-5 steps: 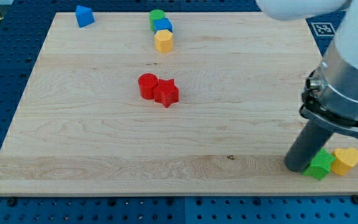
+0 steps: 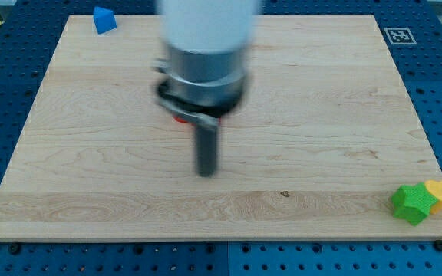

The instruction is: Slide red star closer to the green star

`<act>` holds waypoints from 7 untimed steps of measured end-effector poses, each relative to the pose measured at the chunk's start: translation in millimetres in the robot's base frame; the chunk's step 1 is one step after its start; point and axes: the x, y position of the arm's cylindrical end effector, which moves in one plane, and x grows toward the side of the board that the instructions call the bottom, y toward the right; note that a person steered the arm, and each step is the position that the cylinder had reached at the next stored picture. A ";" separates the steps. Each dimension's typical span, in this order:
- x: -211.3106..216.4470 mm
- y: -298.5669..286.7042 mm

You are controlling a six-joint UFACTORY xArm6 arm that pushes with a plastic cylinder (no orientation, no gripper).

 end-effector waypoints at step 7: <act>-94.7 13.5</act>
